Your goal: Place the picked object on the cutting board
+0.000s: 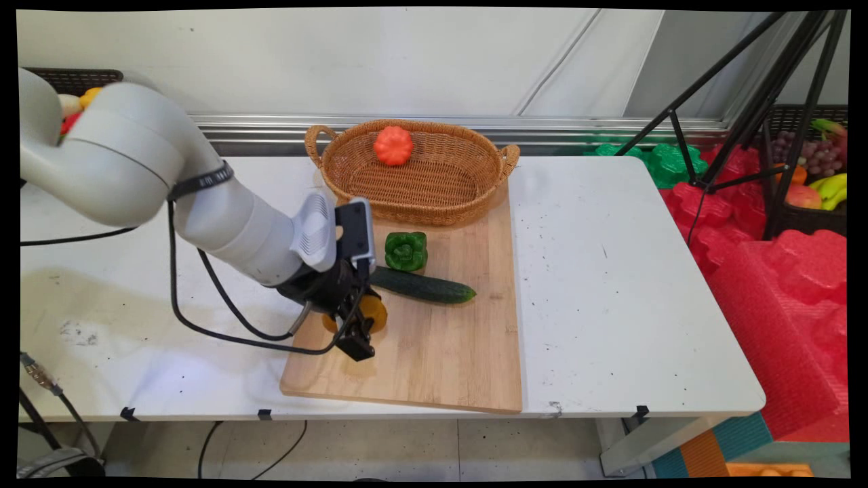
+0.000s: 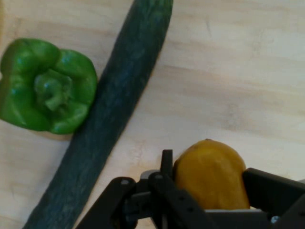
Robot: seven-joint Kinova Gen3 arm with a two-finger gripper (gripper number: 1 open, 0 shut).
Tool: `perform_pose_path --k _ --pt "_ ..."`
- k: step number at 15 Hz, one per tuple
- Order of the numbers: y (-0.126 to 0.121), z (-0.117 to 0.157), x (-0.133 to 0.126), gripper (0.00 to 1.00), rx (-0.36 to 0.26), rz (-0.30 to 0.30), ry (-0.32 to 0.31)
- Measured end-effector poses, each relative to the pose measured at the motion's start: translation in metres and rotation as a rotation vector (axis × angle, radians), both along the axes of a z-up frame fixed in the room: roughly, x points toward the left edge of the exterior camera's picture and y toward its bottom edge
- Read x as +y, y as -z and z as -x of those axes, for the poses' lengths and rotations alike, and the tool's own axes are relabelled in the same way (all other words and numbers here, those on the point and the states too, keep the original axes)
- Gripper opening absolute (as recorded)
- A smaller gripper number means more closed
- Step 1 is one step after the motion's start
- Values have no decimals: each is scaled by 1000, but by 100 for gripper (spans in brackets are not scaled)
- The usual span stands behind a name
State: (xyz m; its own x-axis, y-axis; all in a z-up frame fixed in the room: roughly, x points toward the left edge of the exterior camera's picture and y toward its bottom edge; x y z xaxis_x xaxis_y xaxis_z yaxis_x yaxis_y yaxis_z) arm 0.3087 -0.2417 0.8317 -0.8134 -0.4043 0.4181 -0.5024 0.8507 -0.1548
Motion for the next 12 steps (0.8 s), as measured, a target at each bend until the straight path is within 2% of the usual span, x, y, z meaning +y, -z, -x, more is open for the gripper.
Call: perform_pose_path --k 8,9,12 --pt "28 0 -4 0 -8 4 31" --pt "28 0 -3 100 -5 6 33" --pt "26 -1 -2 100 3 17 35"
